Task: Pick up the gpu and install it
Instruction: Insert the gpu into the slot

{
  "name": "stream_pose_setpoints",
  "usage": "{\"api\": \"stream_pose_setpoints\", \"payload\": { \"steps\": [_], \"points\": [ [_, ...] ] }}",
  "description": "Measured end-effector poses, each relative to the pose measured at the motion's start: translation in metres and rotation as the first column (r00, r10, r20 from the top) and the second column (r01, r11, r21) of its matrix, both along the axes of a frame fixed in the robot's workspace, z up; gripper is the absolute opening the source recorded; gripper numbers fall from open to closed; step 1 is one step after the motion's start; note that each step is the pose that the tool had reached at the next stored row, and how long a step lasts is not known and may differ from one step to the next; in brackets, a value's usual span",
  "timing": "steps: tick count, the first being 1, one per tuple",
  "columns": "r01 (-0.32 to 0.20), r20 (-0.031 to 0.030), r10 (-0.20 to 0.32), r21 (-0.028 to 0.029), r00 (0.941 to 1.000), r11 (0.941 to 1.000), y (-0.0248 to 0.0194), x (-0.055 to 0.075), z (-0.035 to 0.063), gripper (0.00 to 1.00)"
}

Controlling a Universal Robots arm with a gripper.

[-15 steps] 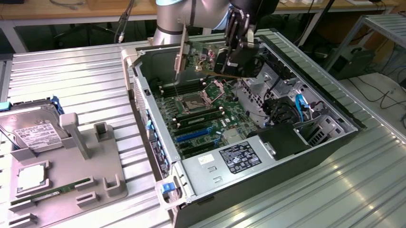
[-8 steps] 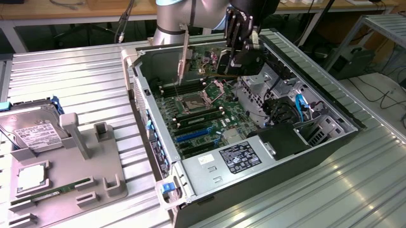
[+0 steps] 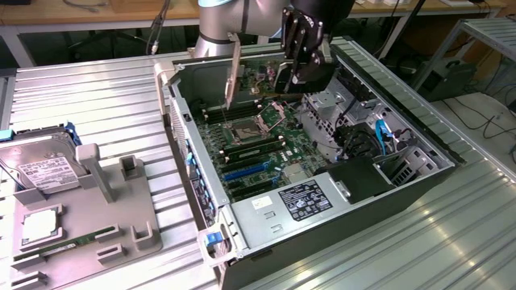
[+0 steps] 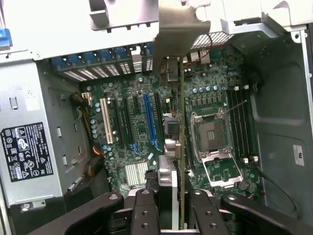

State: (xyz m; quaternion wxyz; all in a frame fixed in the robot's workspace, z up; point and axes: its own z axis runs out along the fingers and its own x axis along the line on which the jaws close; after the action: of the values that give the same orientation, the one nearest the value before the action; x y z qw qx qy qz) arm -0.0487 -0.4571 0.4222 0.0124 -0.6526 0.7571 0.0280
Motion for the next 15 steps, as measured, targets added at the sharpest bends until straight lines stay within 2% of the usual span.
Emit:
{"api": "stream_pose_setpoints", "payload": {
  "steps": [2,5,7,9,11,13,15],
  "points": [
    [-0.033,0.0018,0.033,0.0,0.9995,0.9995,0.0,0.0001,-0.0005,0.28],
    [-0.085,0.0102,0.085,-0.0006,0.9963,0.9964,-0.0001,0.0001,-0.0011,0.28],
    [-0.106,0.0293,0.106,-0.0022,0.994,0.9944,-0.0001,0.0001,-0.0016,0.28],
    [-0.117,0.042,0.117,-0.0035,0.9922,0.9931,-0.0001,0.0001,-0.0021,0.28],
    [-0.125,0.0442,0.125,-0.0026,0.9912,0.9922,-0.0001,0.0001,-0.0034,0.28],
    [-0.125,0.0452,0.124,0.0062,0.9912,0.9922,-0.0001,0.0,-0.005,0.28],
    [-0.125,0.0458,0.124,0.0116,0.9912,0.9921,-0.0001,0.0,-0.0067,0.28]
  ]
}}
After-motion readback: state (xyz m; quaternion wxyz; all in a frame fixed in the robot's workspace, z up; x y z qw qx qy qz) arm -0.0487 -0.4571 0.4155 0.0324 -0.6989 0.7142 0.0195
